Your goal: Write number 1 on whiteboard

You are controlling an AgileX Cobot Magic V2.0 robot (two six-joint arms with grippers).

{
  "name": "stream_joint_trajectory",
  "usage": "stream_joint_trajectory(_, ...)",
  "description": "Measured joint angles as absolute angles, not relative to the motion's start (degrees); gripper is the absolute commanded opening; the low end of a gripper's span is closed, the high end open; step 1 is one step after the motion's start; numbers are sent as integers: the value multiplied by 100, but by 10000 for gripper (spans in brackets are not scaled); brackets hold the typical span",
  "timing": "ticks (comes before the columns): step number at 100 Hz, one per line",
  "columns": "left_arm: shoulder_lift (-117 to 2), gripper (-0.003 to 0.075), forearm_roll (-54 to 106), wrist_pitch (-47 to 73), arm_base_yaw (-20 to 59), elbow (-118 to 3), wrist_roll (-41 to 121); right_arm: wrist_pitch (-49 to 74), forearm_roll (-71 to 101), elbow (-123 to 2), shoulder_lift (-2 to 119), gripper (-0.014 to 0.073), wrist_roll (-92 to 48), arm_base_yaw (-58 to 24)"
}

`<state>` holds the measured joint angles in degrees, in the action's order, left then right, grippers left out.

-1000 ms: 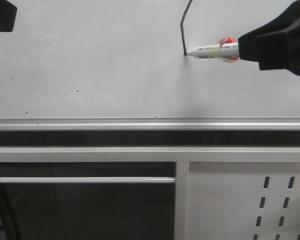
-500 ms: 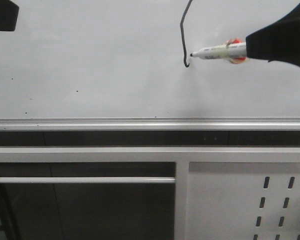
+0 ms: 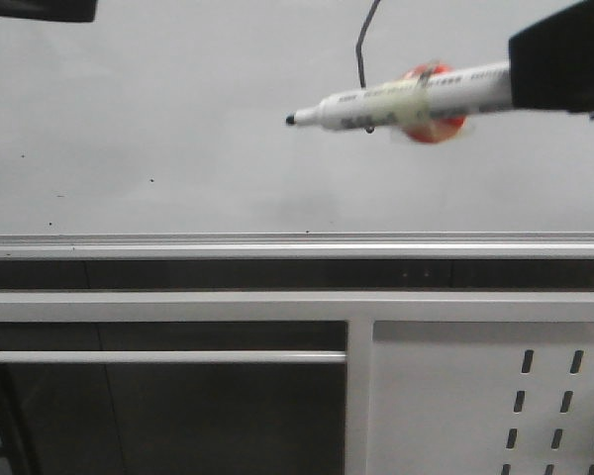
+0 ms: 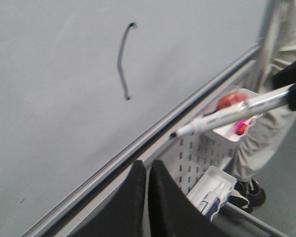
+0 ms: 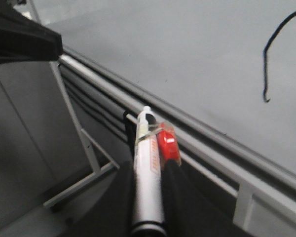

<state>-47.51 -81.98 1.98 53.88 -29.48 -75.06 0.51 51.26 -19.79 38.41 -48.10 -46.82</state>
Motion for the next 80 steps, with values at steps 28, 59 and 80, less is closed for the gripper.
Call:
stream_joint_trajectory(28,-5074,239,-9007,-1100,5388,-2948,-6985,1012,5165,-2661,4405,-62,-4810,-4682)
stream_joint_trajectory(59,-5096,321,-9061,-1018,5388,-2948,-6147,1462,5165,-3353,5430,-62,-4810,-4682)
stream_joint_trajectory(80,-5180,321,-9071,-296,5388,-2905,-5143,1533,5165,-3690,5621,-62,-4795,-4682)
